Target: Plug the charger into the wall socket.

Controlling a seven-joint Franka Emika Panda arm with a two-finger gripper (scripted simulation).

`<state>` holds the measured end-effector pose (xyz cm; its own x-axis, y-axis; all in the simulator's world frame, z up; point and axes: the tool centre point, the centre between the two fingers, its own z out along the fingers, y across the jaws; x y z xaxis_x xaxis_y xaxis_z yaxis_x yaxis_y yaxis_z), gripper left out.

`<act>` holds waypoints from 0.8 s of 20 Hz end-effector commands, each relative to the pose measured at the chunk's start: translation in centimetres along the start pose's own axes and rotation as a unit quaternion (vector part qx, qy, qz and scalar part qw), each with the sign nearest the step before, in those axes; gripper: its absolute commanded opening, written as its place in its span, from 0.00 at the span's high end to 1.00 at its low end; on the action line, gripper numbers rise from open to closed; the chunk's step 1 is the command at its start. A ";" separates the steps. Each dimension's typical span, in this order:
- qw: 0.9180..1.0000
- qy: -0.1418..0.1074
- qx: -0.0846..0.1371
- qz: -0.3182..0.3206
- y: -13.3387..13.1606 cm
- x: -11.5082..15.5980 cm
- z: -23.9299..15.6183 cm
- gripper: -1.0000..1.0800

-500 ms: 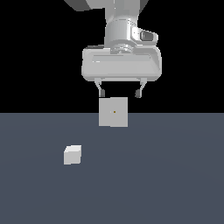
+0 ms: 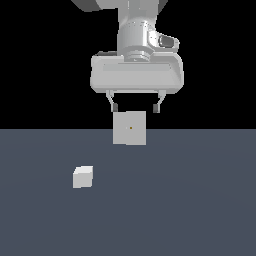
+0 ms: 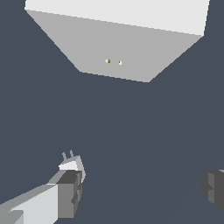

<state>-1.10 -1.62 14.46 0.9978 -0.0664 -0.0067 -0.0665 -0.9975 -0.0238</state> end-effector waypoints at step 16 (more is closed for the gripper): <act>0.995 0.081 0.007 -0.064 -4.0 -2.7 3.2 0.04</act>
<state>-3.29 2.22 11.75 0.9892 0.0441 0.1398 0.0485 -0.9984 -0.0288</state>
